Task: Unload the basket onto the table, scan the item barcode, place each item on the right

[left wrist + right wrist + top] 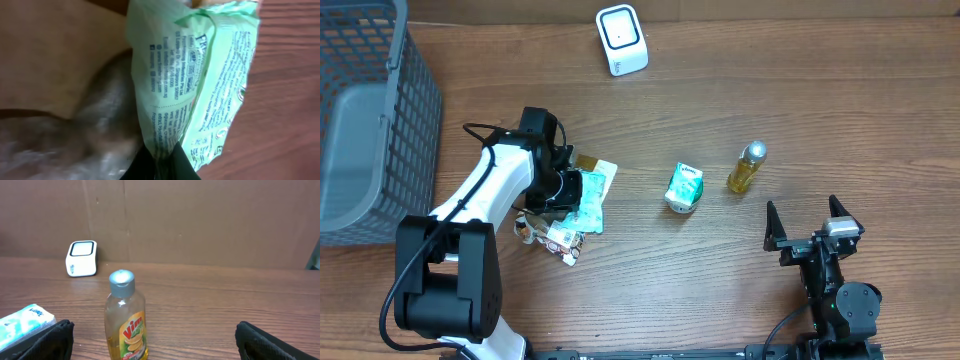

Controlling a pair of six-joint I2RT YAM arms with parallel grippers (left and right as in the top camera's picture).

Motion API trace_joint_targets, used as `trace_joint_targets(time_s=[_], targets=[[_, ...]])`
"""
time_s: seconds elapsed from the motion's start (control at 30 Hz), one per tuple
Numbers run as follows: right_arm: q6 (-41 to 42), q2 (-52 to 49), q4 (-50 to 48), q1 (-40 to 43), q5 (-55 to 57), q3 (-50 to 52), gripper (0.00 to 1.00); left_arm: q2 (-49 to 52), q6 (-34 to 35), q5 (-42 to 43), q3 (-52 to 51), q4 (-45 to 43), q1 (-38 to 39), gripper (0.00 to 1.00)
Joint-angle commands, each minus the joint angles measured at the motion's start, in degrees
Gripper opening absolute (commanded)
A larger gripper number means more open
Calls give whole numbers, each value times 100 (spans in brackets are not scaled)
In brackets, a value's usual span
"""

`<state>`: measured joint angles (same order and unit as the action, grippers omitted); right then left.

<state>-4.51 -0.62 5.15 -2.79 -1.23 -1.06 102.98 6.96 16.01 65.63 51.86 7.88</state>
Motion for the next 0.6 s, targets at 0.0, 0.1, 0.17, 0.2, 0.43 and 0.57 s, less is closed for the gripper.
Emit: trace_joint_targets(time_s=[0.0, 0.1, 0.17, 0.2, 0.43, 0.57], targets=[[-7, 48, -39, -42, 4, 61, 100, 42, -330, 1259, 138, -57, 39, 4], [-7, 48, -39, -42, 4, 61, 100, 42, -278, 1915, 133, -149, 52, 4], [-7, 48, -39, -42, 4, 61, 100, 42, 81, 1781, 127, -170, 118, 4], [-7, 48, -39, -42, 4, 61, 100, 42, 219, 1628, 118, -197, 151, 4], [-4, 48, -39, -42, 4, 61, 100, 42, 929, 1226, -94, -686, 555, 4], [-4, 48, -39, -42, 4, 61, 100, 42, 1460, 822, -153, -796, 914, 7]])
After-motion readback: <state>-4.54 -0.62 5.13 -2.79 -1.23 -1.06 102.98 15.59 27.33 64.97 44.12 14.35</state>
